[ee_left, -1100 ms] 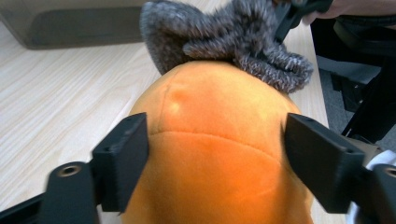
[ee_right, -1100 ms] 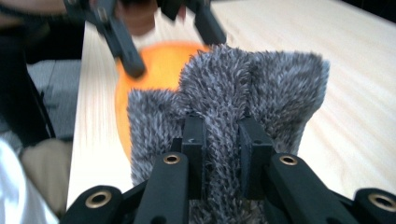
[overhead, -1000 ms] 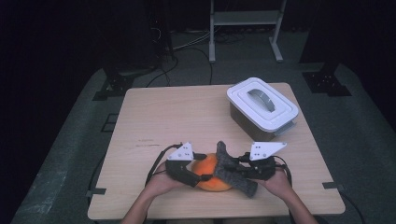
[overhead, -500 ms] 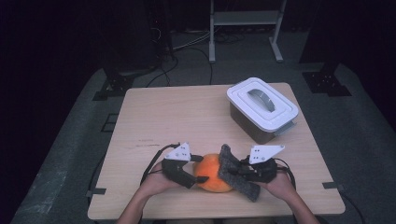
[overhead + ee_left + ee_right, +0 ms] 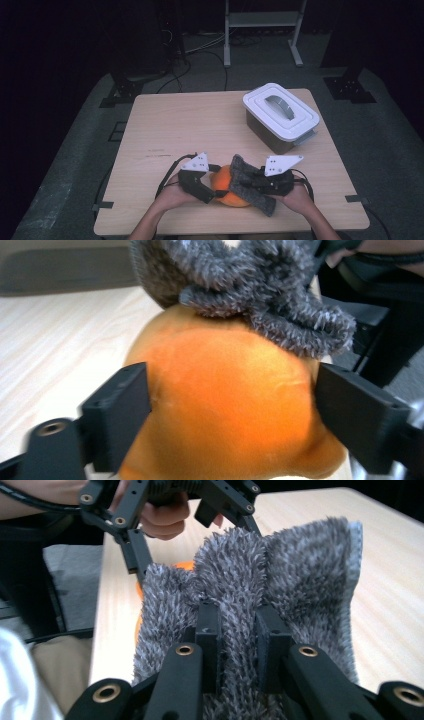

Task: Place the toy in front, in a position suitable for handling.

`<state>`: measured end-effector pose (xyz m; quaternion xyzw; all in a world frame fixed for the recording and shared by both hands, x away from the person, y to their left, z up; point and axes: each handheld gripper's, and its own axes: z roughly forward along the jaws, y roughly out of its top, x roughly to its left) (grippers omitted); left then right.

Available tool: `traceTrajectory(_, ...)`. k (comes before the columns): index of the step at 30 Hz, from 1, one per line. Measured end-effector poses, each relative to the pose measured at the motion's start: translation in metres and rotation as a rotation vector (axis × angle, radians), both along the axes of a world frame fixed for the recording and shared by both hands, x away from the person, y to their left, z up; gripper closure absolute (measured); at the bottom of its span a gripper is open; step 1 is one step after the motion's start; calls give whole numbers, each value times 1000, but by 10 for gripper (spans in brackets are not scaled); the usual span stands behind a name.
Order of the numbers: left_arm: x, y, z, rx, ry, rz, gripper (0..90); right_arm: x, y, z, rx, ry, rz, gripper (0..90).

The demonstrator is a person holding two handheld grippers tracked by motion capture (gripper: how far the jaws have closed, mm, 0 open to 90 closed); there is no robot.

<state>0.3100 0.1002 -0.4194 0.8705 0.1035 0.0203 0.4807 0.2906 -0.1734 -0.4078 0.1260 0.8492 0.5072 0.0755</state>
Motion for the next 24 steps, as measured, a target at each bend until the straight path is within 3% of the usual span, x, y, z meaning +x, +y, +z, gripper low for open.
traceTrajectory(5, -2, -2, -1, 5, -2, -1, 198, -3, 4, 7, 30, -22, -6, 745)
traceTrajectory(8, 0, 2, -1, 21, 1, -1, 219, -1, 4, 3, 8, -23, 5, 746)
traceTrajectory(13, -1, 3, -2, 14, -3, 0, 223, 2, -8, -1, -30, -2, -11, 746)
traceTrajectory(17, -3, -1, -1, 19, -23, -15, 225, 0, -11, 4, 21, -3, -30, 744)
traceTrajectory(20, -2, 2, -2, 26, -11, -13, 225, 1, -7, 3, 7, -8, -27, 741)
traceTrajectory(24, -2, 1, 0, 18, 10, -19, 154, 0, -4, -5, 7, 7, -2, 742)
